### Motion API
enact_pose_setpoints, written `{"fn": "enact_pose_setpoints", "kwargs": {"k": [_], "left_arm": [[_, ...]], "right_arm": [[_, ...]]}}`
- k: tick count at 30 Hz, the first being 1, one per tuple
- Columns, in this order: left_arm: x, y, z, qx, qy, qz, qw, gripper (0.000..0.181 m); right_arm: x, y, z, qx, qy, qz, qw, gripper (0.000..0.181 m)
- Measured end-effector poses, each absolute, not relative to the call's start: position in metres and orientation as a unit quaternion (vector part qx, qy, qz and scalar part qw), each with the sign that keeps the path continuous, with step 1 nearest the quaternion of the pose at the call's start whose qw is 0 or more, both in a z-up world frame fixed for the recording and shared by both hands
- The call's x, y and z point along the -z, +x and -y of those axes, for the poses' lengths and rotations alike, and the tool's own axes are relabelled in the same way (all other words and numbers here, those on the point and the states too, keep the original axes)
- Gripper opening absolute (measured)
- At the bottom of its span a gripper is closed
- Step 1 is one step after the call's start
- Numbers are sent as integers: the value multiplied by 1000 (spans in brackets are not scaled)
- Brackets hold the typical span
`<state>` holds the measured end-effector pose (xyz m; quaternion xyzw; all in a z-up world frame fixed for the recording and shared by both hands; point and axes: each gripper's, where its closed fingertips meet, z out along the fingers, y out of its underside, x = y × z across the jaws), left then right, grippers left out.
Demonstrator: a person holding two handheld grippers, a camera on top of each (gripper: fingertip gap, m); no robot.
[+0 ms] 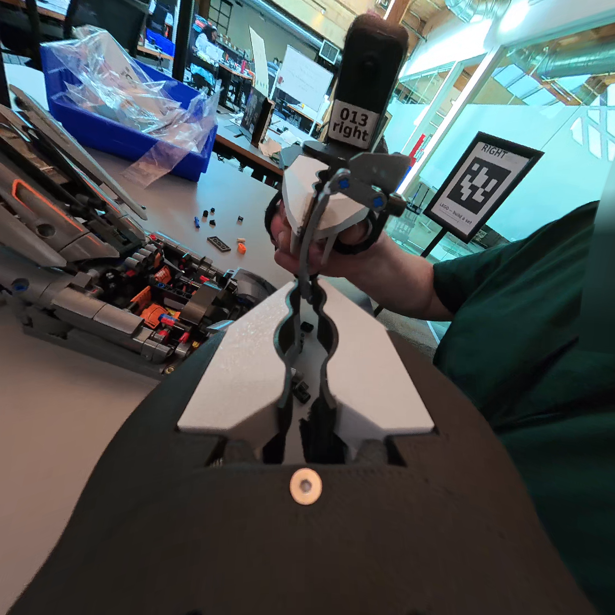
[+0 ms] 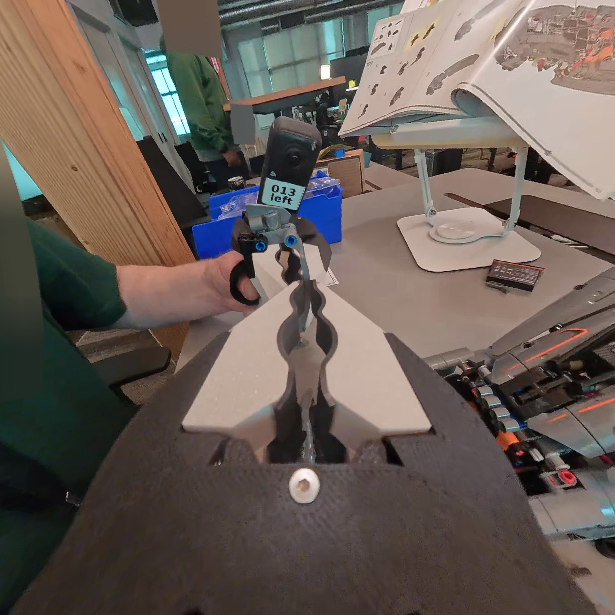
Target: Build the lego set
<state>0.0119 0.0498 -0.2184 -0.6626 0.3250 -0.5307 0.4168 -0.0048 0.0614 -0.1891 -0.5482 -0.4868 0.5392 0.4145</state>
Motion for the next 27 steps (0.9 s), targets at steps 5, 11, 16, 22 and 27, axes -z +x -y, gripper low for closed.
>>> {"fn": "enact_pose_setpoints", "kwargs": {"k": [5, 11, 16, 22, 27], "left_arm": [[224, 8, -62, 517, -669, -327, 422, 0], [254, -2, -89, 489, -708, -310, 405, 0], [264, 9, -93, 494, -707, -332, 381, 0], [267, 13, -95, 483, -709, -363, 364, 0], [275, 7, -104, 445, -724, -367, 378, 6]], "right_arm": [[193, -8, -71, -515, -558, 493, 424, 2], [218, 10, -98, -488, -606, 469, 417, 9], [234, 4, -103, -488, -616, 476, 393, 27], [227, -3, -106, -456, -596, 529, 395, 3], [237, -4, -115, -431, -605, 540, 396, 1]]}}
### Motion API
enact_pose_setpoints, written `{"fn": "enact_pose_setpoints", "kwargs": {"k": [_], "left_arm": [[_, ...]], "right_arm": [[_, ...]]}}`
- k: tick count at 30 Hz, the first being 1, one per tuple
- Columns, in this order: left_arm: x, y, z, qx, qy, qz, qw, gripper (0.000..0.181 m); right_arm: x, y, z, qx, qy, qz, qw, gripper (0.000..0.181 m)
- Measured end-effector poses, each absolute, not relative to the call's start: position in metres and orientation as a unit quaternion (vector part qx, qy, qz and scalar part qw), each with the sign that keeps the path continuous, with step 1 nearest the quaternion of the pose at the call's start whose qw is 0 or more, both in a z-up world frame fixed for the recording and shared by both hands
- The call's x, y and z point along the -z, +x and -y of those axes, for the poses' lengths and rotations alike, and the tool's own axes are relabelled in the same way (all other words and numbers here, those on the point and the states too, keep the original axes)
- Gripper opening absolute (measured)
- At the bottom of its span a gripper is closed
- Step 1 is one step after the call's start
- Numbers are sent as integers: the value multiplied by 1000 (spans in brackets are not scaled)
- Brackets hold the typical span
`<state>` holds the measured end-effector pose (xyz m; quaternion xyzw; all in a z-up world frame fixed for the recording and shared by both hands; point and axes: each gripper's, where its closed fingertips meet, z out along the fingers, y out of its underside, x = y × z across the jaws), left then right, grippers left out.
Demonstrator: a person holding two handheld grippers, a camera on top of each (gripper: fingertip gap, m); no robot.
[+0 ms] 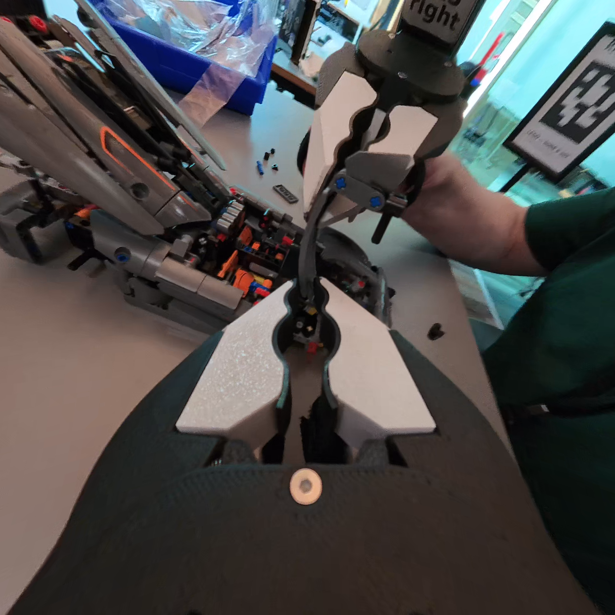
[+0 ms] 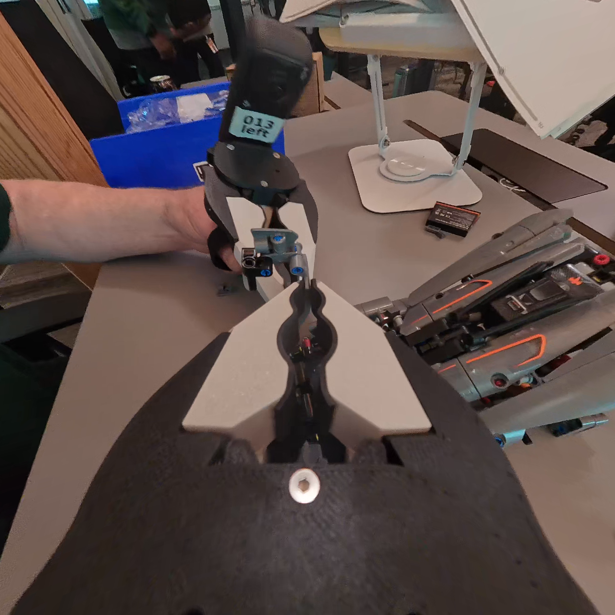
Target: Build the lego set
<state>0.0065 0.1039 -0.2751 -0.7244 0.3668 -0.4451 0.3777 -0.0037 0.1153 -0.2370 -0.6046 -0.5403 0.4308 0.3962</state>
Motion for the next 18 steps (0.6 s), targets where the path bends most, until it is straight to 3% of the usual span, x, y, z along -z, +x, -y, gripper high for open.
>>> {"fn": "enact_pose_setpoints", "kwargs": {"k": [6, 18], "left_arm": [[286, -9, -108, 356, -757, -371, 403, 17], [311, -5, -104, 234, -785, -401, 410, 9]], "right_arm": [[249, -6, -118, -393, -598, 563, 413, 1], [261, -10, -120, -323, -580, 597, 450, 1]]}}
